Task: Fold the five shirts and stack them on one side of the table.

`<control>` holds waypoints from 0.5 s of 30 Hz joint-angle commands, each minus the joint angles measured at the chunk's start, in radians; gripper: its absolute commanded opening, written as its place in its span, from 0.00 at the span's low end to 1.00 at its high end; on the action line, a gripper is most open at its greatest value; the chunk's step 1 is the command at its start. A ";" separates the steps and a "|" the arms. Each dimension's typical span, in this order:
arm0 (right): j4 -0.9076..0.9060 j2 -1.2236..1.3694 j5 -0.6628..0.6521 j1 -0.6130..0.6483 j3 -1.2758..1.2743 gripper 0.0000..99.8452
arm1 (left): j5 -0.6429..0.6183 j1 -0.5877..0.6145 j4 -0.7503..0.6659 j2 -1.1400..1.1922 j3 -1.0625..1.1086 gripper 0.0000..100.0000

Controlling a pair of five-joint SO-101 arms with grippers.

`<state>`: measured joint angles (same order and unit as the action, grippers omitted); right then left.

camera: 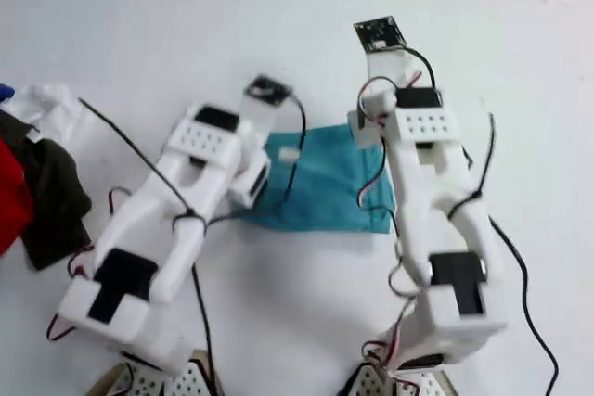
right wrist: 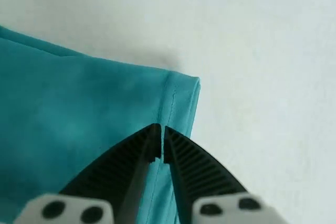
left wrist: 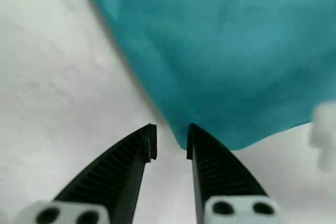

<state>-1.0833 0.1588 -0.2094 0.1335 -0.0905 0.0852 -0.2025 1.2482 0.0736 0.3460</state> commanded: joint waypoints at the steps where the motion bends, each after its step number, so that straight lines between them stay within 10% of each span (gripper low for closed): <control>1: 0.012 0.114 0.020 0.007 0.123 0.02 | -0.012 -0.008 -0.118 -0.084 0.148 0.12; 15: -0.162 0.387 0.020 -0.068 0.442 0.02 | -0.012 -0.003 -0.184 -0.092 0.217 0.12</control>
<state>-1.1661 0.5562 -0.1987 0.0967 0.2501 0.0836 -0.2025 1.0457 0.0092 0.5930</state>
